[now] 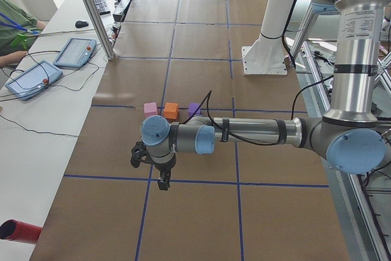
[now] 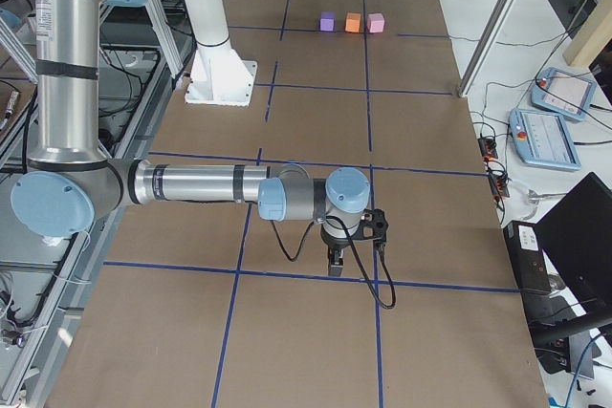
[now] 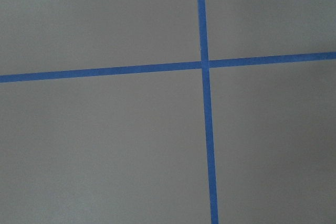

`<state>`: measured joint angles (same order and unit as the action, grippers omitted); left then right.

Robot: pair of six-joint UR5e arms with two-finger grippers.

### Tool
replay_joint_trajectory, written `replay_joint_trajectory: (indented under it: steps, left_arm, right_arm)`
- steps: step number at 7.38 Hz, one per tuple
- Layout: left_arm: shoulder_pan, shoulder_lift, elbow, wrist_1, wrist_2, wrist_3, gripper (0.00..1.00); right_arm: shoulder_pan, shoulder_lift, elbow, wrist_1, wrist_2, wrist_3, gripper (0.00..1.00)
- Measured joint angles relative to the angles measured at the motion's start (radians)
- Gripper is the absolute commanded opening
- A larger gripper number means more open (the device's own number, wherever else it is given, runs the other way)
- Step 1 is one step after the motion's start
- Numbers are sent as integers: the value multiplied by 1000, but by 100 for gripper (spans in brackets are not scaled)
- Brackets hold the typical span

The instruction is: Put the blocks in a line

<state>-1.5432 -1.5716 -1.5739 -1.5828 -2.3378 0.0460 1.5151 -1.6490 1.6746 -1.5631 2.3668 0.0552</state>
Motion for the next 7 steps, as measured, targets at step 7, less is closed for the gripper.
replay_joint_trajectory:
  steps: [7]
  left_arm:
    - [1, -18, 0, -2, 0, 0, 100]
  right_arm:
    - [-1, 0, 0, 0, 0, 0, 100]
